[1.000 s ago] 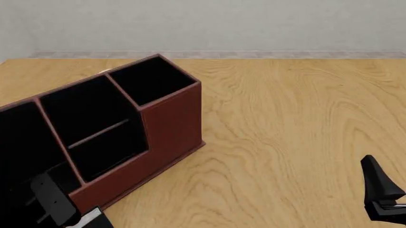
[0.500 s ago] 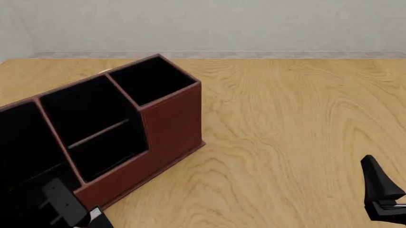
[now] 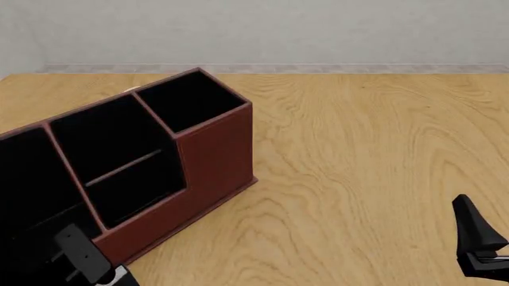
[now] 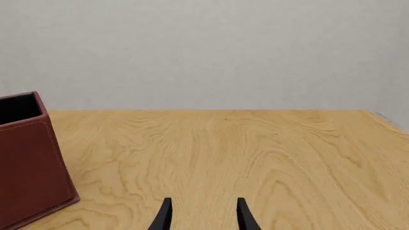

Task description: Pick up the book and place it in the left compartment of the caddy.

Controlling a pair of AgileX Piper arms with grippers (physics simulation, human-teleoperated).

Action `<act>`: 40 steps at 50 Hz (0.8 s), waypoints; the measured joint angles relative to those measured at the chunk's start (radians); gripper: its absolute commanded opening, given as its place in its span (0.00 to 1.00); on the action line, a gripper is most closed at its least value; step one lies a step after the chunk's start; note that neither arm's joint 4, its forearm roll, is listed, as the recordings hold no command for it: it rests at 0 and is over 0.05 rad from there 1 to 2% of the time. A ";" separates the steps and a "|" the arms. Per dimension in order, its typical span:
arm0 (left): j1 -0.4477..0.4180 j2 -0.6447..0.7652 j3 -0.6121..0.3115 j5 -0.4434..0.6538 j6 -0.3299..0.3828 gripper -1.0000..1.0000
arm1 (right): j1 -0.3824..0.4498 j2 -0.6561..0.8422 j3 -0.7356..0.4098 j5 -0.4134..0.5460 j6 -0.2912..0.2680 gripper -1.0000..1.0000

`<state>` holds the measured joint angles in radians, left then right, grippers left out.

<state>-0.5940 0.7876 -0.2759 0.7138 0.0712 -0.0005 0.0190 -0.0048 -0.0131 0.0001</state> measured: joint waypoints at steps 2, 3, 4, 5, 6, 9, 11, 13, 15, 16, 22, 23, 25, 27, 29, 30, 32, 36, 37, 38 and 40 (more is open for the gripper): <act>0.004 -0.010 -0.007 0.016 0.004 0.00 | 0.000 0.000 0.000 0.000 0.000 1.00; 0.006 -0.015 -0.011 0.025 0.005 0.00 | 0.000 0.000 0.000 0.000 0.000 1.00; 0.008 -0.021 -0.016 0.034 0.007 0.00 | 0.000 0.000 0.000 0.000 0.000 1.00; 0.011 -0.029 -0.021 0.045 0.009 0.00 | 0.000 0.000 0.000 0.000 0.000 1.00; 0.014 -0.037 -0.027 0.057 0.012 0.00 | 0.000 0.000 0.000 0.000 0.000 1.00; 0.028 -0.068 -0.046 0.098 0.024 0.00 | 0.000 0.000 0.000 0.000 0.000 1.00; 0.038 -0.089 -0.061 0.126 0.032 0.00 | 0.000 0.000 0.000 0.000 0.000 1.00; 0.048 -0.113 -0.079 0.158 0.040 0.00 | 0.000 0.000 0.000 0.000 0.000 1.00; 0.057 -0.136 -0.098 0.190 0.045 0.00 | 0.000 0.000 0.000 0.000 0.000 1.00; 0.061 -0.149 -0.108 0.208 0.048 0.00 | 0.000 0.000 0.000 0.000 0.000 1.00; 0.086 -0.220 -0.168 0.310 0.060 0.00 | 0.000 0.000 0.000 0.000 0.000 1.00; 0.090 -0.231 -0.178 0.327 0.061 0.00 | 0.000 0.000 0.000 0.000 0.000 1.00; 0.097 -0.251 -0.199 0.358 0.060 0.00 | 0.000 0.000 0.000 0.000 0.000 1.00; 0.104 -0.269 -0.218 0.384 0.061 0.00 | 0.000 0.000 0.000 0.000 0.000 1.00; 0.108 -0.283 -0.235 0.405 0.059 0.00 | 0.000 0.000 0.000 0.000 0.000 1.00; 0.110 -0.289 -0.243 0.415 0.057 0.00 | 0.000 0.000 0.000 0.000 0.000 1.00; 0.113 -0.298 -0.259 0.431 0.053 0.00 | 0.000 0.000 0.000 0.000 0.000 1.00; 0.120 -0.312 -0.291 0.454 0.048 0.00 | 0.000 0.000 0.000 0.000 0.000 1.00; 0.121 -0.314 -0.299 0.459 0.046 0.00 | 0.000 0.000 0.000 0.000 0.000 1.00; 0.122 -0.315 -0.306 0.463 0.044 0.00 | 0.000 0.000 0.000 0.000 0.000 1.00; 0.125 -0.319 -0.321 0.470 0.041 0.00 | 0.000 0.000 0.000 0.000 0.000 1.00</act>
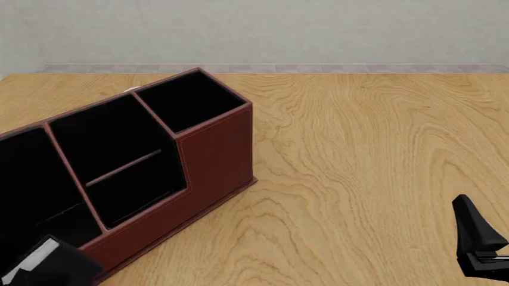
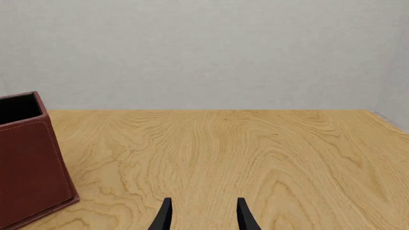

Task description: Pick up the book and place it in the left compartment of the caddy.

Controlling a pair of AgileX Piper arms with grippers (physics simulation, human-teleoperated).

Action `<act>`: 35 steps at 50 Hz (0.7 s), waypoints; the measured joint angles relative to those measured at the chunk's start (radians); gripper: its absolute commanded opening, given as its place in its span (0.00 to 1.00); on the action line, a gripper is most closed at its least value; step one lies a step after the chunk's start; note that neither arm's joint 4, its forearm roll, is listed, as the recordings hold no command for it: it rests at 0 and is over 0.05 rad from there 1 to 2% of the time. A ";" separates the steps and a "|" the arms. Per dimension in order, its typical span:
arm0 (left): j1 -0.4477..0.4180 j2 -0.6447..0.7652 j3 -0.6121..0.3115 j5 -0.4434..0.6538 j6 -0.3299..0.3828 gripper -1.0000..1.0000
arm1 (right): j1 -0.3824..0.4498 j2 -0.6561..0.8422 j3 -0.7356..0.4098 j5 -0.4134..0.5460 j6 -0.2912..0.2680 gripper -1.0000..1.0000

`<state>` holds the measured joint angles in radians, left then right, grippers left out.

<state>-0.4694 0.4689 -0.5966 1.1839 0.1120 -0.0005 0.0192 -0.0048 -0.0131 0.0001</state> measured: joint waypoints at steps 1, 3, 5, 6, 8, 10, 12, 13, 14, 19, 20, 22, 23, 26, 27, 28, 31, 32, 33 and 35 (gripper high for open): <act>0.001 -0.001 -0.007 0.003 -0.002 0.00 | 0.000 0.000 0.000 0.000 0.000 1.00; 0.003 -0.003 -0.020 0.008 -0.004 0.00 | 0.000 0.000 0.000 0.000 0.000 1.00; 0.006 -0.004 -0.033 0.013 -0.007 0.00 | 0.000 0.000 0.000 0.000 0.000 1.00; 0.007 -0.005 -0.039 0.015 -0.008 0.00 | 0.000 0.000 0.000 0.000 0.000 1.00; 0.009 -0.005 -0.049 0.018 -0.010 0.00 | 0.000 0.000 0.000 0.000 0.000 1.00; 0.013 -0.005 -0.058 0.020 -0.011 0.00 | 0.000 0.000 0.000 0.000 0.000 1.00; 0.017 -0.005 -0.067 0.023 -0.012 0.00 | 0.000 0.000 0.000 0.000 0.000 1.00; 0.020 -0.006 -0.072 0.024 -0.012 0.00 | 0.000 0.000 0.000 0.000 0.000 1.00; 0.022 -0.005 -0.076 0.024 -0.012 0.00 | 0.000 0.000 0.000 0.000 0.000 1.00; 0.037 -0.006 -0.095 0.028 -0.011 0.00 | 0.000 0.000 0.000 0.000 0.000 1.00; 0.041 -0.006 -0.099 0.028 -0.010 0.00 | 0.000 0.000 0.000 0.000 0.000 1.00; 0.047 -0.006 -0.108 0.029 -0.010 0.00 | 0.000 0.000 0.000 0.000 0.000 1.00; 0.050 -0.005 -0.112 0.029 -0.010 0.00 | 0.000 0.000 0.000 0.000 0.000 1.00; 0.061 -0.006 -0.121 0.030 -0.010 0.00 | 0.000 0.000 0.000 0.000 0.000 1.00; 0.066 -0.007 -0.124 0.030 -0.010 0.00 | 0.000 0.000 0.000 0.000 0.000 1.00; 0.071 -0.008 -0.126 0.031 -0.009 0.00 | 0.000 0.000 0.000 0.000 0.000 1.00; 0.086 -0.012 -0.130 0.031 -0.007 0.00 | 0.000 0.000 0.000 0.000 0.000 1.00; 0.090 -0.013 -0.132 0.031 -0.007 0.00 | 0.000 0.000 0.000 0.000 0.000 1.00; 0.096 -0.014 -0.133 0.031 -0.006 0.00 | 0.000 0.000 0.000 0.000 0.000 1.00; 0.107 -0.016 -0.136 0.032 -0.004 0.00 | 0.000 0.000 0.000 0.000 0.000 1.00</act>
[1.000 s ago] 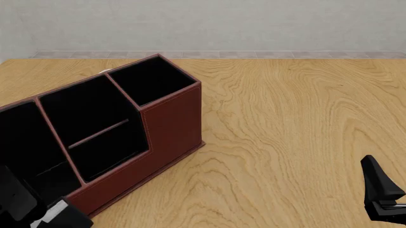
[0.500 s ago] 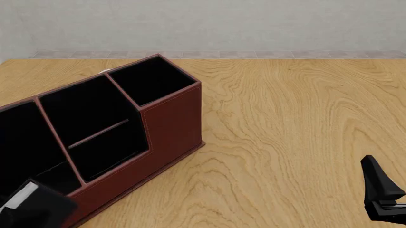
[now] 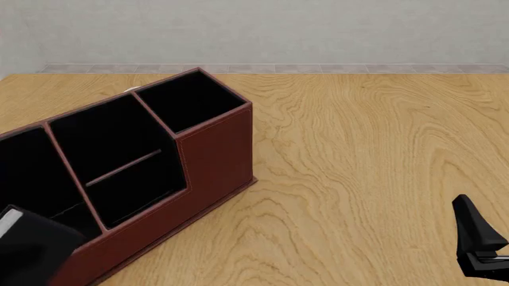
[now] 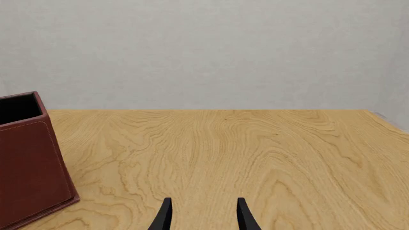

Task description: Pick up the book and place it in the left compartment of the caddy.

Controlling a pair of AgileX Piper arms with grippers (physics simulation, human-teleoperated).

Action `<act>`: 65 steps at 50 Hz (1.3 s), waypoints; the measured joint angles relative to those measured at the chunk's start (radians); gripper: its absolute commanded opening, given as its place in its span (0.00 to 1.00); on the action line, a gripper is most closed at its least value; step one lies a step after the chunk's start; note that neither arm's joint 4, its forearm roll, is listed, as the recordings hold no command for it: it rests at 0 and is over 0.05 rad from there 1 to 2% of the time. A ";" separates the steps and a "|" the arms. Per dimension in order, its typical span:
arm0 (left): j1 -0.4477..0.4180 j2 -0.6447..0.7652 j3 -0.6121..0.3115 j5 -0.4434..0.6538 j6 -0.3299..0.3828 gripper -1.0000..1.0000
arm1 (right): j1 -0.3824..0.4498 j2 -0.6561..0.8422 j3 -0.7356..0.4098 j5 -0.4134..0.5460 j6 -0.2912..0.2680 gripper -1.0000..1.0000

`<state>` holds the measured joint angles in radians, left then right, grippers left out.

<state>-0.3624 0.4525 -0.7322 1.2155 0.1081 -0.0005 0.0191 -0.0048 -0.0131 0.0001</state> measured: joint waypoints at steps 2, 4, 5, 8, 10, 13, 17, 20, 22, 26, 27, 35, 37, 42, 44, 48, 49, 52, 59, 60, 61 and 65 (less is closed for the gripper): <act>0.012 -0.002 -0.003 0.000 0.003 0.00 | 0.000 0.000 0.000 0.000 0.000 1.00; 0.025 -0.005 -0.007 0.000 0.007 0.00 | 0.000 0.000 0.000 0.000 0.000 1.00; 0.031 -0.006 -0.008 0.000 0.008 0.00 | 0.000 0.000 0.000 0.000 0.000 1.00; 0.047 -0.009 -0.014 0.001 0.012 0.00 | 0.000 0.000 0.000 0.000 0.000 1.00; 0.057 -0.010 -0.019 0.001 0.013 0.00 | 0.000 0.000 0.000 0.000 0.000 1.00; 0.072 -0.012 -0.029 0.001 0.015 0.00 | 0.000 0.000 0.000 0.000 0.000 1.00; 0.094 -0.014 -0.040 0.001 0.017 0.00 | 0.000 0.000 0.000 0.000 0.000 1.00; 0.110 -0.017 -0.045 0.001 0.017 0.00 | 0.000 0.000 0.000 0.000 0.000 1.00; 0.121 -0.019 -0.048 0.001 0.018 0.00 | 0.000 0.000 0.000 0.000 0.000 1.00; 0.144 -0.021 -0.052 0.001 0.019 0.00 | 0.000 0.000 0.000 0.000 0.000 1.00; 0.150 -0.021 -0.054 0.001 0.018 0.00 | 0.000 0.000 0.000 0.000 0.000 1.00; 0.196 -0.023 -0.063 0.001 0.011 0.00 | 0.000 0.000 0.000 0.000 0.000 1.00; 0.207 -0.023 -0.066 0.001 0.008 0.00 | 0.000 0.000 0.000 0.000 0.000 1.00; 0.231 -0.023 -0.071 0.001 -0.003 0.00 | 0.000 0.000 0.000 0.000 0.000 1.00; 0.239 -0.022 -0.073 0.001 -0.008 0.00 | 0.000 0.000 0.000 0.000 0.000 1.00; 0.257 -0.019 -0.077 0.001 -0.021 0.00 | 0.000 0.000 0.000 0.000 0.000 1.00; 0.261 -0.018 -0.078 0.001 -0.024 0.00 | 0.000 0.000 0.000 0.000 0.000 1.00; 0.273 -0.015 -0.084 0.001 -0.034 0.00 | 0.000 0.000 0.000 0.000 0.000 1.00; 0.298 -0.006 -0.096 0.001 -0.060 0.00 | 0.000 0.000 0.000 0.000 0.000 1.00; 0.300 -0.005 -0.097 0.001 -0.063 0.00 | 0.000 0.000 0.000 0.000 0.000 1.00; 0.303 -0.003 -0.099 0.001 -0.067 0.00 | 0.000 0.000 0.000 0.000 0.000 1.00; 0.309 0.003 -0.106 0.001 -0.082 0.00 | 0.000 0.000 0.000 0.000 0.000 1.00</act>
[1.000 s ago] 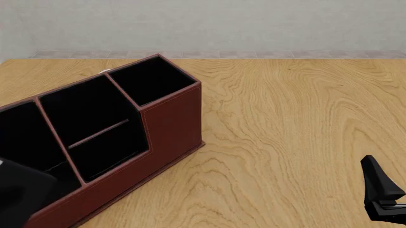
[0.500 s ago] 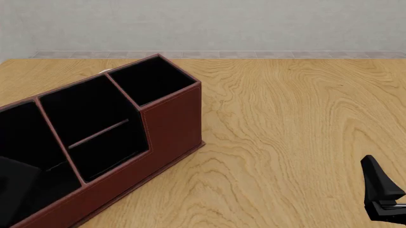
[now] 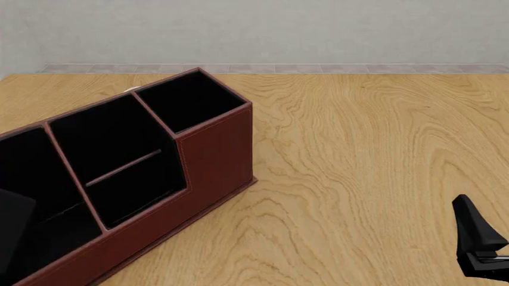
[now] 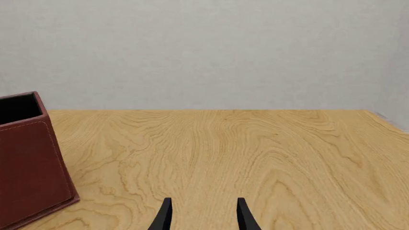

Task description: Pick up the book and place it in the left compartment of the caddy.

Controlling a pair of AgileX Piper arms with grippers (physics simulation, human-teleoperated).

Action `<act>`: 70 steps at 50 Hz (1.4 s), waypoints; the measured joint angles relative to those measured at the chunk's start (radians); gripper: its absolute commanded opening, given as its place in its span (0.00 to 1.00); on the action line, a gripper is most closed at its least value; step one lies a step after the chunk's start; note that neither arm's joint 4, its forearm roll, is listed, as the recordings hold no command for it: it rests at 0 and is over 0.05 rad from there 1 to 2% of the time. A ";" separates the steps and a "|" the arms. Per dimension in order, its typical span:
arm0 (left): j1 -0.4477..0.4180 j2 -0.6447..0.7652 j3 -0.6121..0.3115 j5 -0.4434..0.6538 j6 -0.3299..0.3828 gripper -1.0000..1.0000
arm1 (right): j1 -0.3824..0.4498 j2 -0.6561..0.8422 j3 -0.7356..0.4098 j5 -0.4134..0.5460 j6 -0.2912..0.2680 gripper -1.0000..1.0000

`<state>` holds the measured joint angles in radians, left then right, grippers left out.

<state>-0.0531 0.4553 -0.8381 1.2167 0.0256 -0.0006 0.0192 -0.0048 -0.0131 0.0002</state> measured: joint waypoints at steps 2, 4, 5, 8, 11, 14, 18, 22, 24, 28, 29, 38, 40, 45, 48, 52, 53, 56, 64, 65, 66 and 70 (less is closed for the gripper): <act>0.004 0.004 -0.004 0.000 -0.009 0.00 | 0.000 0.000 0.000 0.000 0.000 1.00; 0.008 0.007 -0.008 0.000 -0.018 0.00 | 0.000 0.000 0.000 0.000 0.000 1.00; 0.010 0.009 -0.010 0.000 -0.022 0.00 | 0.000 0.000 0.000 0.000 0.000 1.00; 0.015 0.014 -0.016 0.000 -0.037 0.00 | 0.000 0.000 0.000 0.000 0.000 1.00; 0.020 0.018 -0.021 0.000 -0.052 0.00 | 0.000 0.000 0.000 0.000 0.000 1.00; 0.024 0.021 -0.024 0.000 -0.065 0.00 | 0.000 0.000 0.000 0.000 0.000 1.00; 0.025 0.024 -0.023 0.000 -0.081 0.00 | 0.000 0.000 0.000 0.000 0.000 1.00; 0.026 0.028 -0.021 0.000 -0.096 0.00 | 0.000 0.000 0.000 0.000 0.000 1.00; 0.027 0.030 -0.020 0.000 -0.102 0.00 | 0.000 0.000 0.000 0.000 0.000 1.00; 0.034 0.036 -0.018 0.000 -0.108 0.00 | 0.000 0.000 0.000 0.000 0.000 1.00; 0.037 0.038 -0.018 0.000 -0.109 0.00 | 0.000 0.000 0.000 0.000 0.000 1.00; 0.066 0.051 -0.013 0.000 -0.110 0.00 | 0.000 0.000 0.000 0.000 0.000 1.00; 0.072 0.053 -0.012 0.000 -0.110 0.00 | 0.000 0.000 0.000 0.000 0.000 1.00; 0.086 0.059 -0.011 0.000 -0.111 0.00 | 0.000 0.000 0.000 0.000 0.000 1.00; 0.094 0.064 -0.012 0.000 -0.112 0.00 | 0.000 0.000 0.000 0.000 0.000 1.00; 0.102 0.070 -0.015 0.000 -0.116 0.00 | 0.000 0.000 0.000 0.000 0.000 1.00; 0.104 0.071 -0.015 0.000 -0.118 0.00 | 0.000 0.000 0.000 0.000 0.000 1.00; 0.111 0.077 -0.020 0.000 -0.120 0.00 | 0.000 0.000 0.000 0.000 0.000 1.00; 0.130 0.100 -0.036 -0.008 -0.125 0.00 | 0.000 0.000 0.000 0.000 0.000 1.00; 0.132 0.104 -0.036 -0.011 -0.126 0.00 | 0.000 0.000 0.000 0.000 0.000 1.00; 0.135 0.107 -0.036 -0.014 -0.126 0.00 | 0.000 0.000 0.000 0.000 0.000 1.00; 0.148 0.126 -0.031 -0.037 -0.129 0.00 | 0.000 0.000 0.000 0.000 0.000 1.00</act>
<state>0.0946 0.5811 -0.8690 1.1796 -0.1037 -0.0006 0.0192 -0.0048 -0.0131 0.0002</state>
